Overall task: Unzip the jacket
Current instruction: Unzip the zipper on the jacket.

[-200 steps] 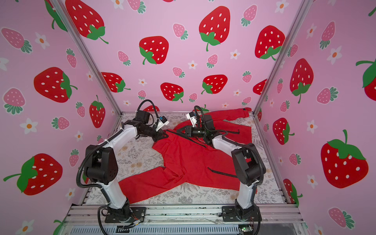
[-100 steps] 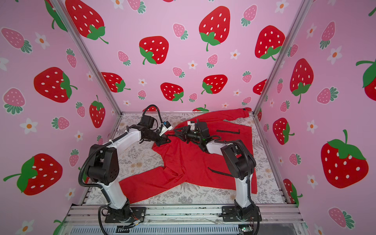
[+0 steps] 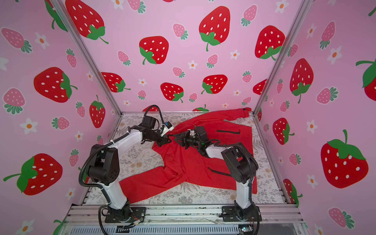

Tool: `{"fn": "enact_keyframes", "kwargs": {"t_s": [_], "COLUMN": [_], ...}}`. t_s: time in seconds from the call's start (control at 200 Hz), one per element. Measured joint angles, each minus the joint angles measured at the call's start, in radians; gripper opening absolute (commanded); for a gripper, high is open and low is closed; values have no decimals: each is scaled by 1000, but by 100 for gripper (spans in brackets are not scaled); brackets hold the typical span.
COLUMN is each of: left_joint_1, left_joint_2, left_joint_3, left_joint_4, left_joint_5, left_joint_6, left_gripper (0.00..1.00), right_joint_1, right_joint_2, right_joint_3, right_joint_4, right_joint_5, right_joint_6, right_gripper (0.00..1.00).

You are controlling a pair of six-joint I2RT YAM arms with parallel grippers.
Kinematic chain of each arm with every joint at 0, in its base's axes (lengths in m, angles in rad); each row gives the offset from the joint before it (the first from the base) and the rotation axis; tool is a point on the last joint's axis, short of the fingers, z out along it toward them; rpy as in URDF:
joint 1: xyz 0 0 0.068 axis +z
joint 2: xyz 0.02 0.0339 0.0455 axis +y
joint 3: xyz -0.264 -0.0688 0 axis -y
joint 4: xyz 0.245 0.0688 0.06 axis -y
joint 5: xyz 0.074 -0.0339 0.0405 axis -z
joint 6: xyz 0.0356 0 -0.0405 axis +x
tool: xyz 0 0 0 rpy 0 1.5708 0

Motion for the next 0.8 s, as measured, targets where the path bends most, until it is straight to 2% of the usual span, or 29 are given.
{"fn": "enact_keyframes", "kwargs": {"t_s": [0.375, 0.796], "left_joint_1": [-13, -16], "left_joint_2": [0, 0], "left_joint_3": [0, 0], "left_joint_4": [0, -1], "left_joint_5": [-13, -29], "left_joint_6": [5, 9], "left_gripper": [0, 0], "right_joint_1": [5, 7], "right_joint_2": [6, 79], "right_joint_3": [1, 56], "right_joint_4": [-6, 1], "right_joint_5": [31, 41], "right_joint_6": [31, 53], "right_gripper": [31, 26]}}
